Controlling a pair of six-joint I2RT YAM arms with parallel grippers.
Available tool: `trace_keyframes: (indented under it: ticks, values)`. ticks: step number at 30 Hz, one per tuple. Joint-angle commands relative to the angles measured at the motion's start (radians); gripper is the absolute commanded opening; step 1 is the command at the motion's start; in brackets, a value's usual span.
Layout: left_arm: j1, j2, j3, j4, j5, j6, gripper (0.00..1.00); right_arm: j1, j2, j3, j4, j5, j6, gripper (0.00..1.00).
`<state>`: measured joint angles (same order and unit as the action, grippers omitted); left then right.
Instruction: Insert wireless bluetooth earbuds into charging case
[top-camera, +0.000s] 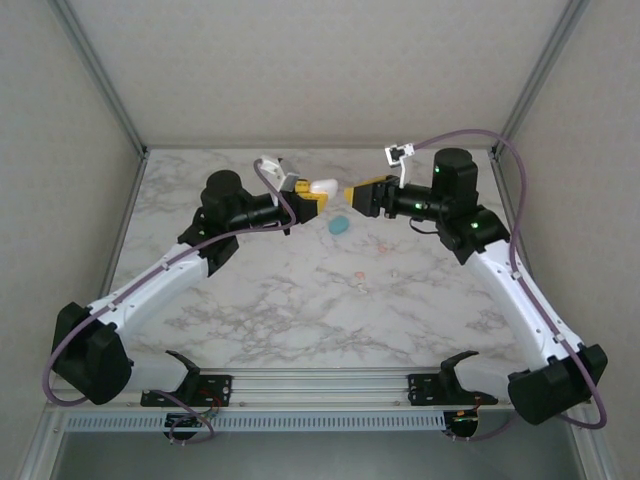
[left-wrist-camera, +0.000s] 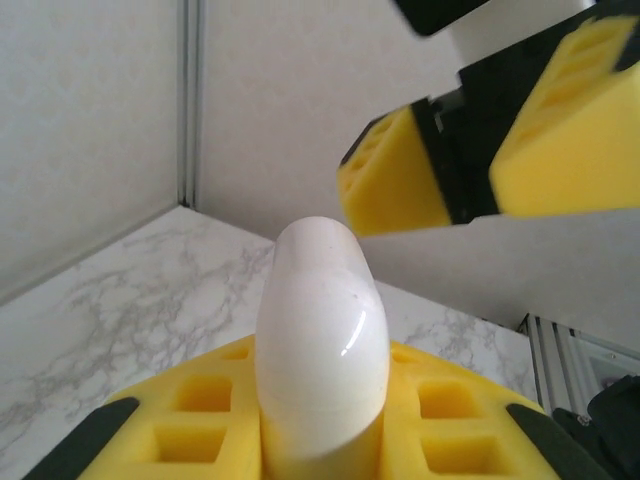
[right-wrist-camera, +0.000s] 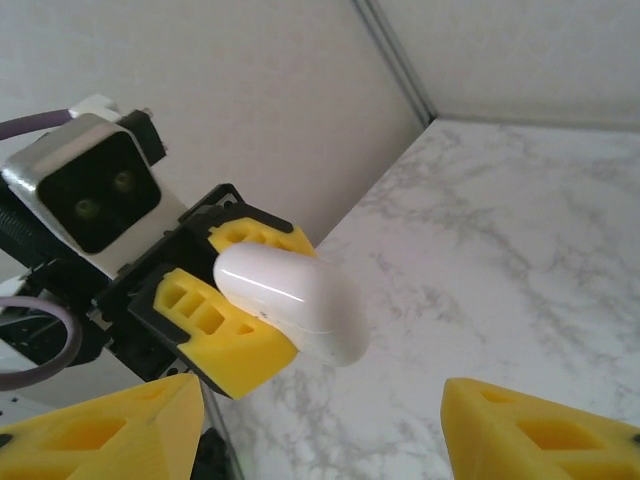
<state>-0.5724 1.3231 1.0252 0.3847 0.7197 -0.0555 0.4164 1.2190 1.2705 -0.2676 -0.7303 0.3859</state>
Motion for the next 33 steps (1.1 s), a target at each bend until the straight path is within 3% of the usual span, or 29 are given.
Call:
trace_keyframes:
  ticks: [1, 22, 33]
  values:
    - [-0.009, 0.008, -0.015, 0.134, 0.014, -0.044, 0.00, 0.015, 0.029, 0.047, -0.023, -0.039, 0.043, 0.65]
    - [-0.017, 0.012, -0.020, 0.181, 0.101, -0.087, 0.00, 0.032, 0.141, 0.161, -0.039, 0.043, 0.060, 0.62]
    - [-0.017, 0.004, -0.032, 0.137, 0.044, -0.050, 0.00, 0.032, 0.135, 0.208, -0.031, 0.058, 0.077, 0.65]
